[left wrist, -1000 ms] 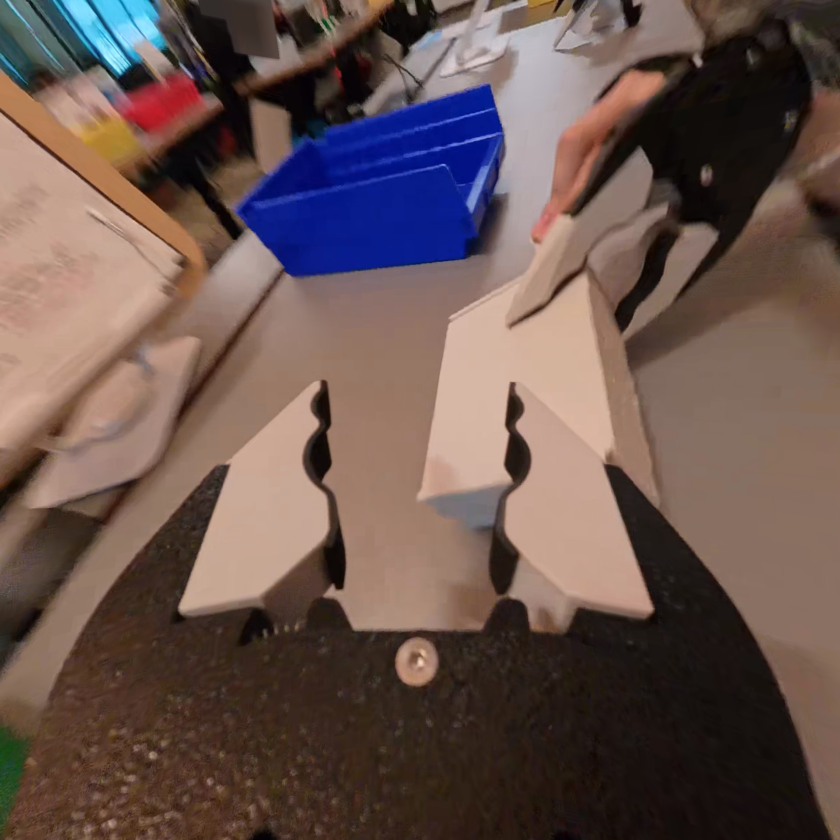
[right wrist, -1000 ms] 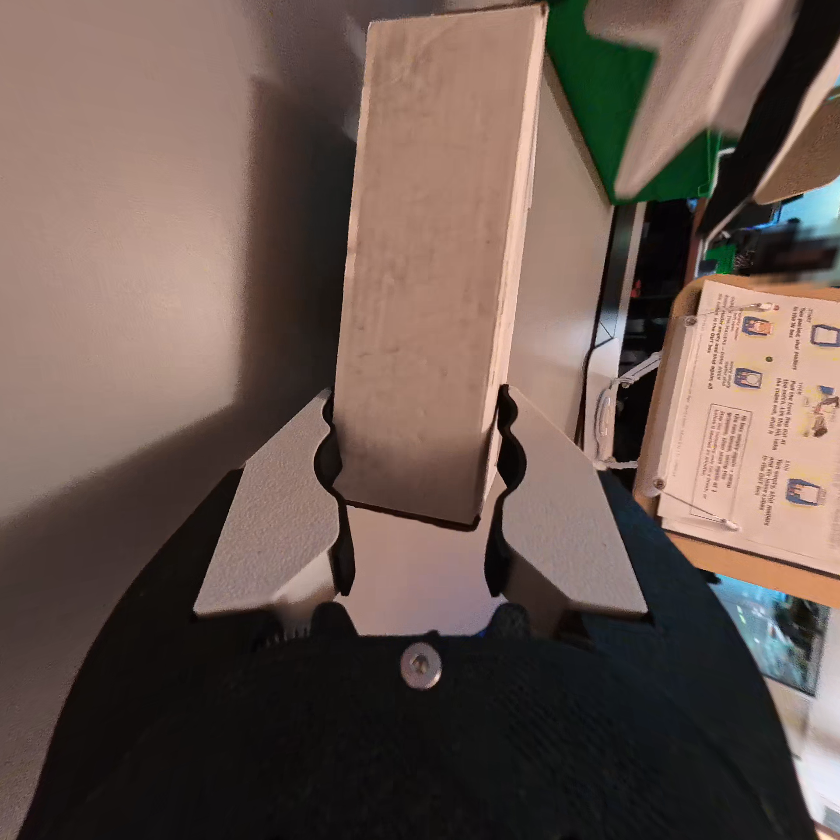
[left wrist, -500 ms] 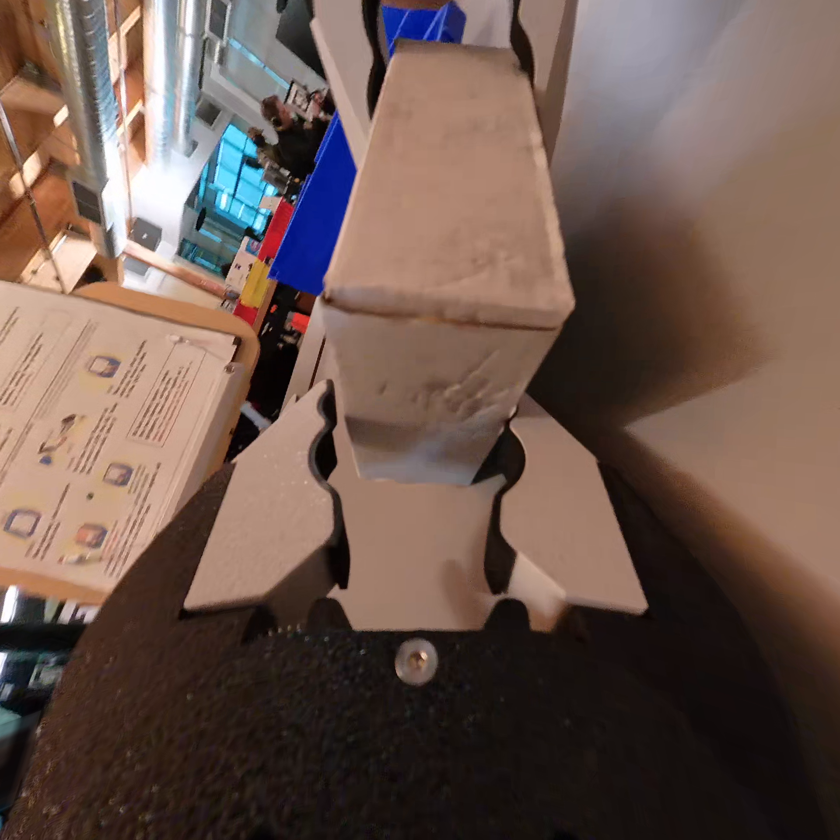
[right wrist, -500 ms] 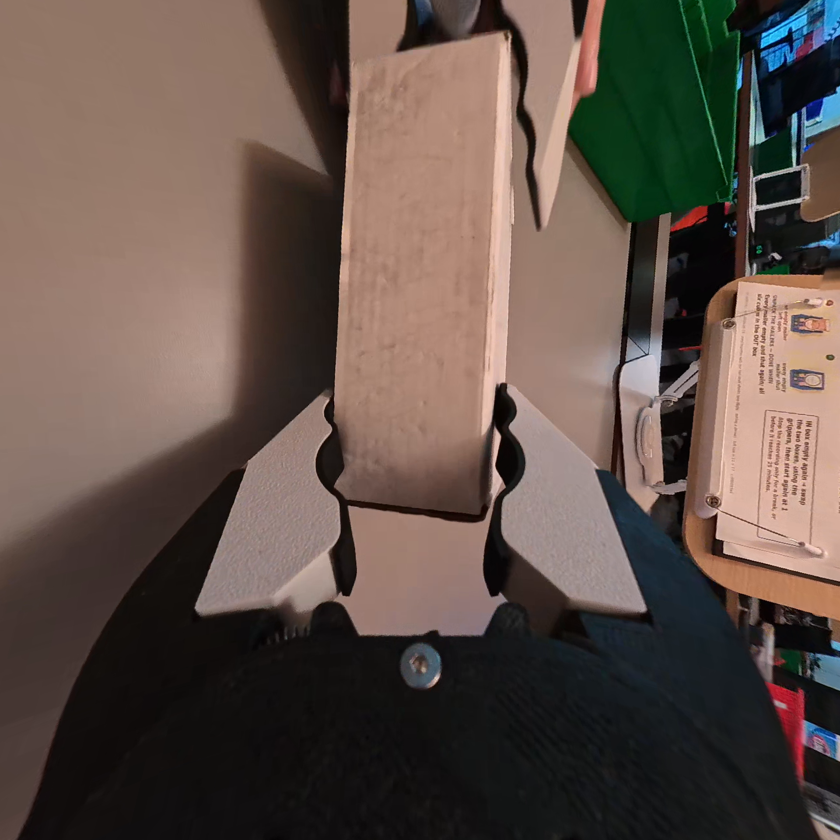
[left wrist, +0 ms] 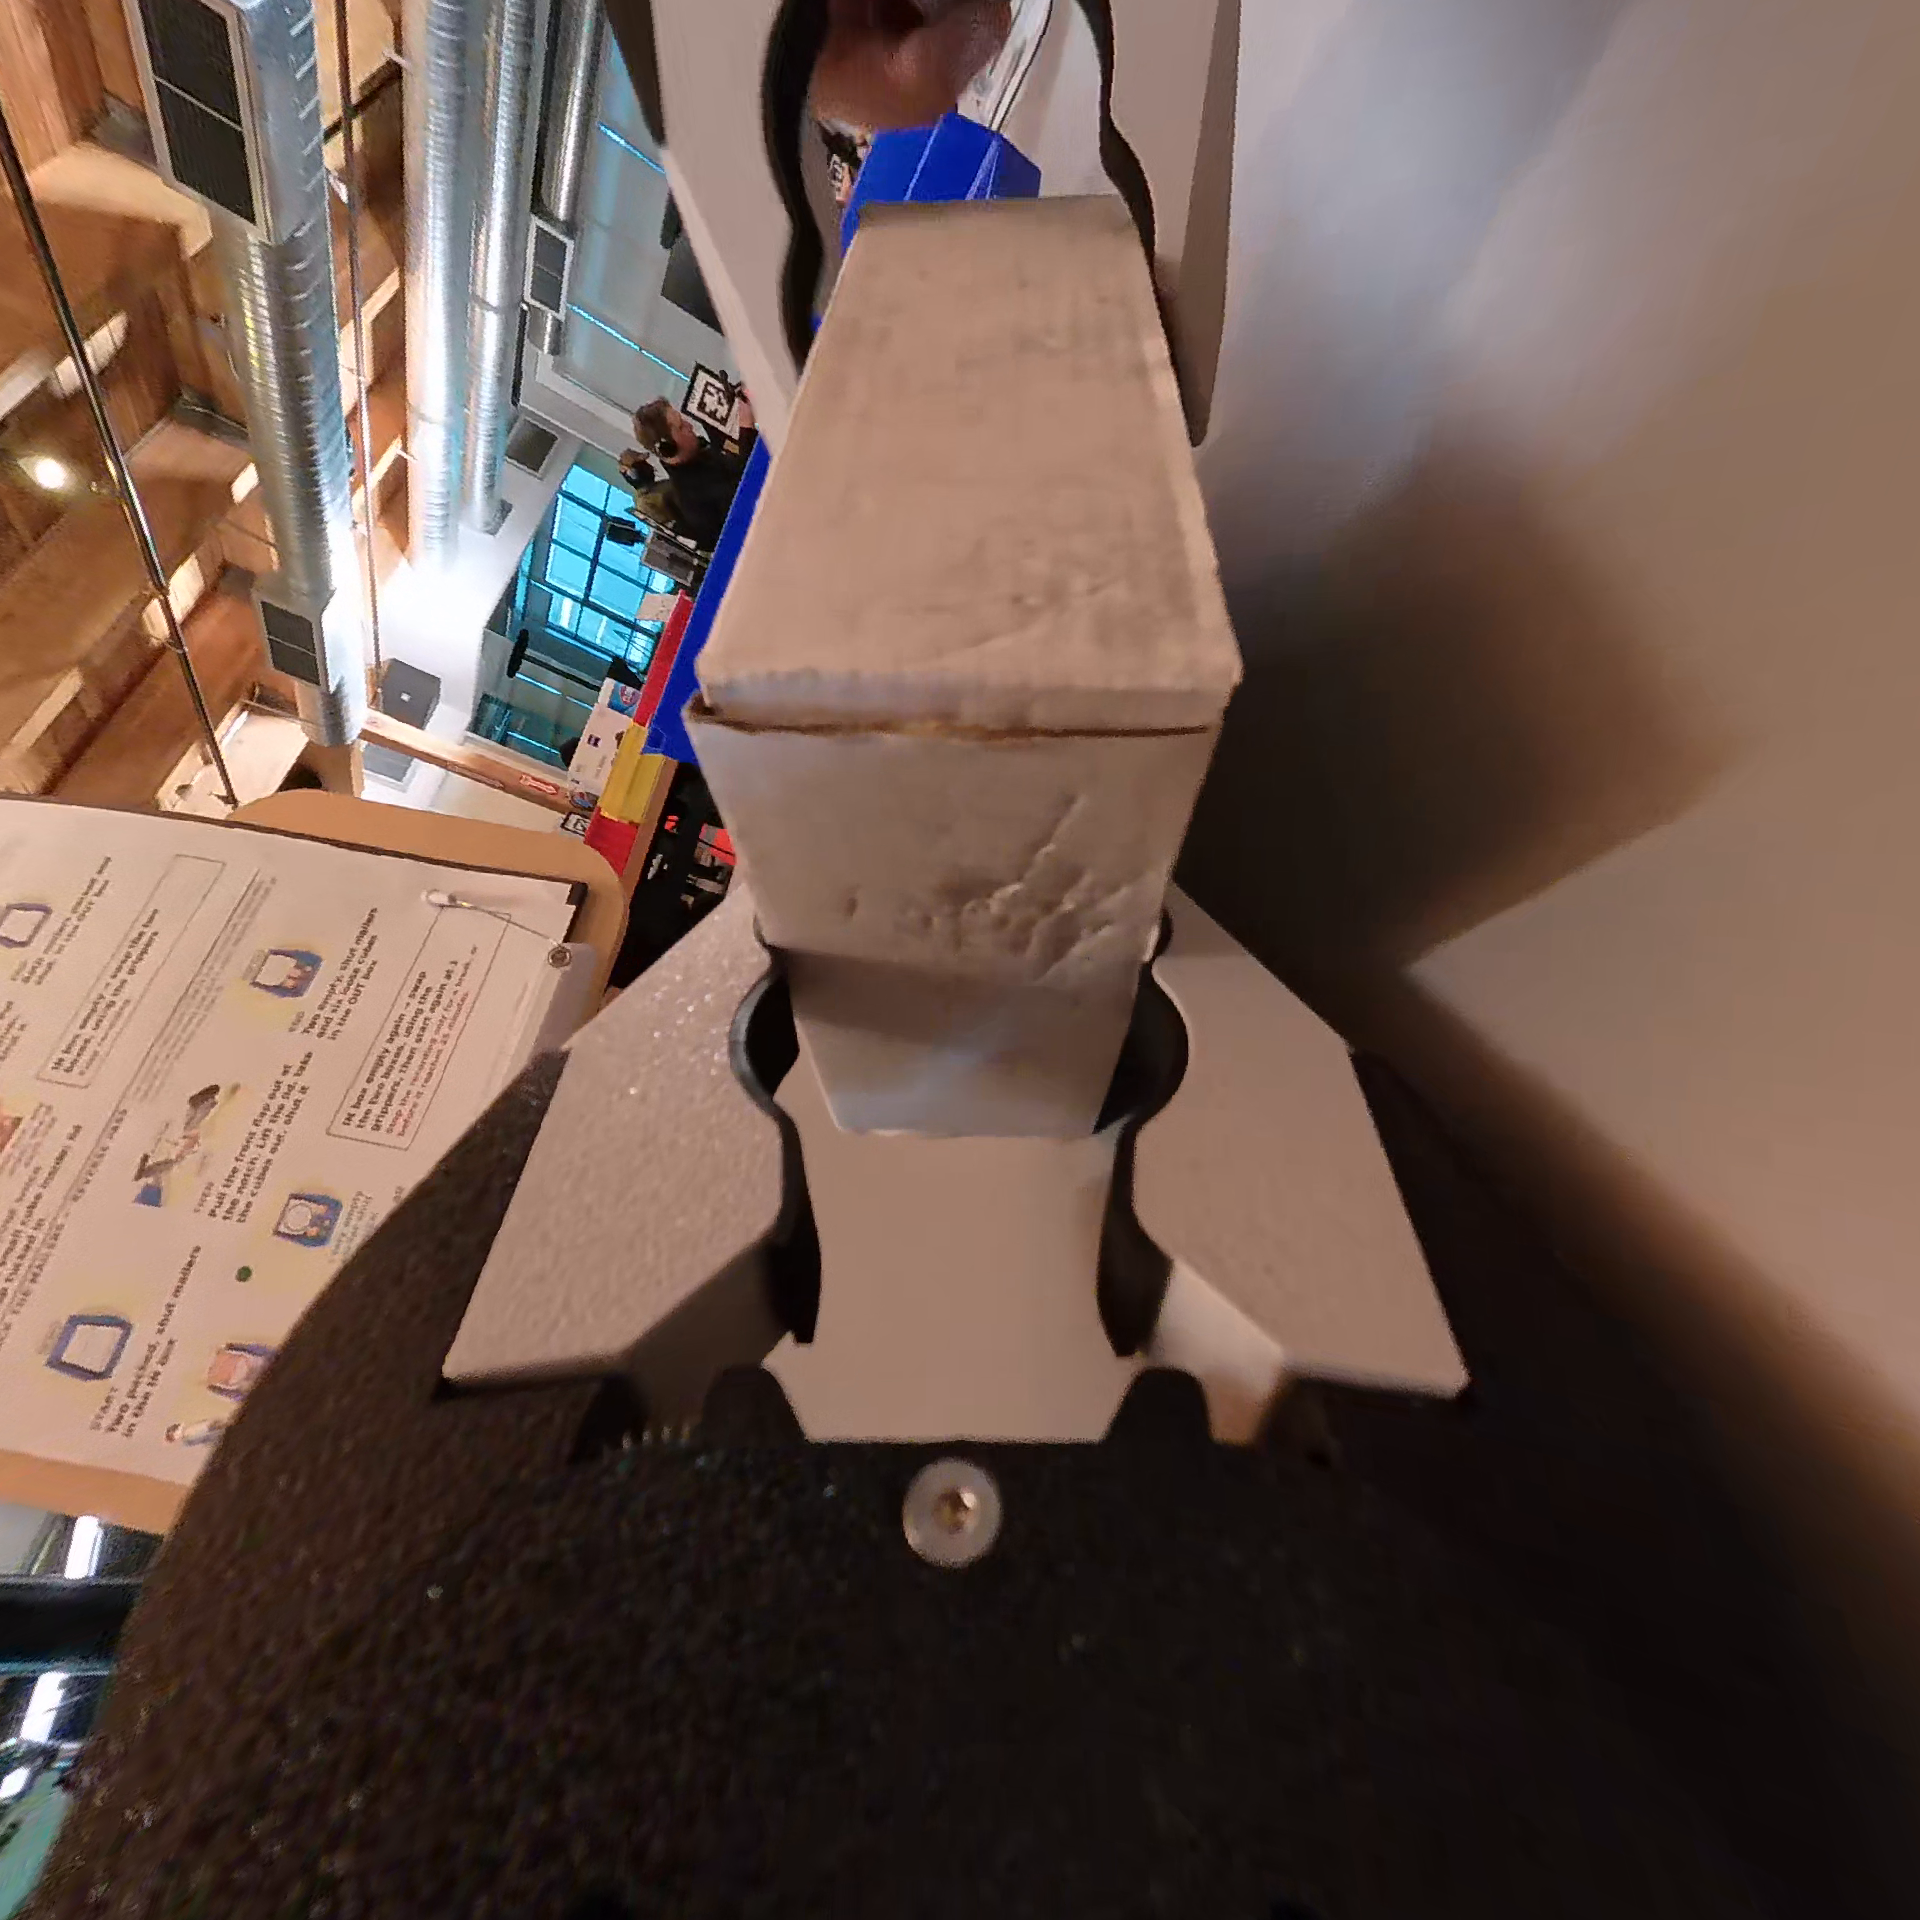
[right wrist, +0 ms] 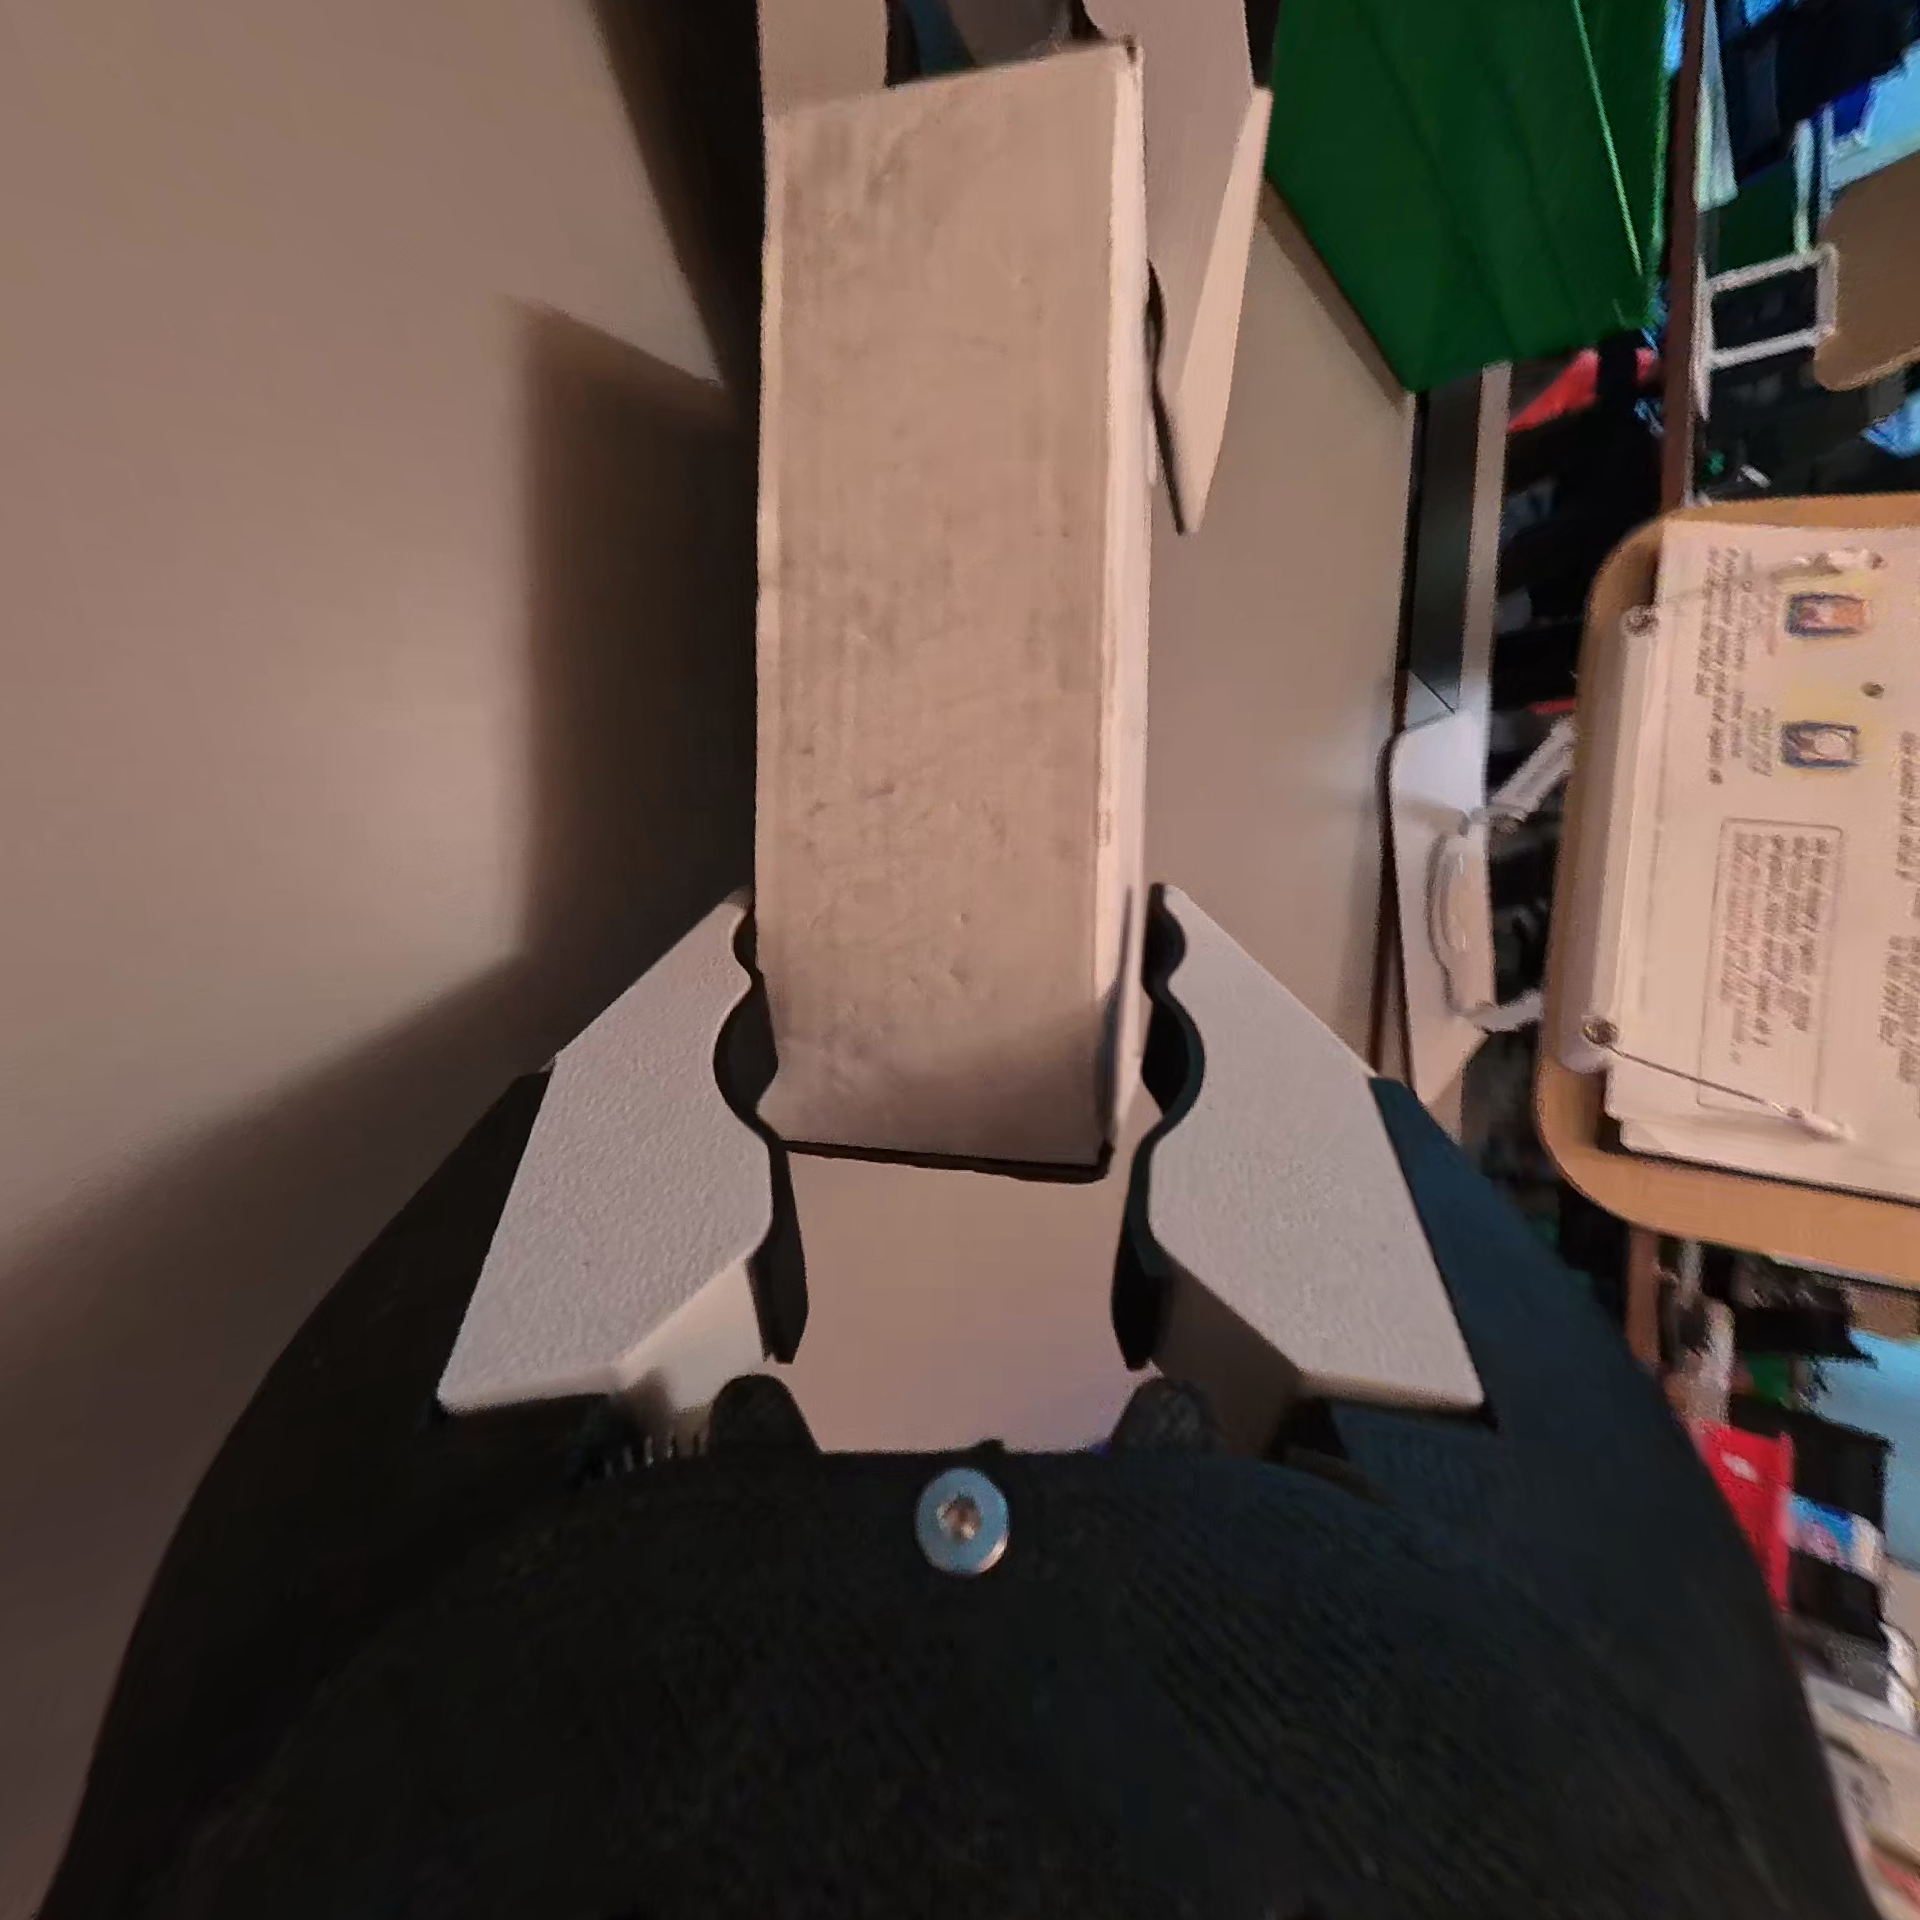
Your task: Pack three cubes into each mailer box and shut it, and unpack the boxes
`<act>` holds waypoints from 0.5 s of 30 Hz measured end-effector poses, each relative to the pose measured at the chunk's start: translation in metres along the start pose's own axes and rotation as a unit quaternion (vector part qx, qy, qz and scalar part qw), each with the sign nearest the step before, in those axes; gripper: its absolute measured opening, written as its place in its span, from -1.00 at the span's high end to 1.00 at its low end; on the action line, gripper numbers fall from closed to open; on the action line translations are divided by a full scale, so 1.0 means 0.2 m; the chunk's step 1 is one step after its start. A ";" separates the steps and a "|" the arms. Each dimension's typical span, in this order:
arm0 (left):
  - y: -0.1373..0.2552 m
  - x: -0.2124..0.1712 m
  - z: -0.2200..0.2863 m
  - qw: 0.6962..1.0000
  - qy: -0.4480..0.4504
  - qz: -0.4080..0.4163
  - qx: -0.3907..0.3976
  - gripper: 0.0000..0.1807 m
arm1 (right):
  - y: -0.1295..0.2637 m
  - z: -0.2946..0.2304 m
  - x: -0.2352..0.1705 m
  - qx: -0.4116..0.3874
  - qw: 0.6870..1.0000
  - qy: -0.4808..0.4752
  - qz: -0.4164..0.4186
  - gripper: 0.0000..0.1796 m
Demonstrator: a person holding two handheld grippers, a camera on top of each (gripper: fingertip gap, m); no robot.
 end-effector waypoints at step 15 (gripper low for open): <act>0.00 -0.02 -0.02 0.998 0.052 -0.004 -0.026 0.33 | 0.11 -0.14 0.23 -0.250 0.943 0.221 -0.010 0.31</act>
Point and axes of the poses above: each gripper's, where its closed fingertips meet, y back along the fingers, x out of its top, z = x × y across the jaws, the point moved 5 cm from there along y, back along the fingers, and after that the axes turned 12 degrees about -y, right-handed, at the moved point
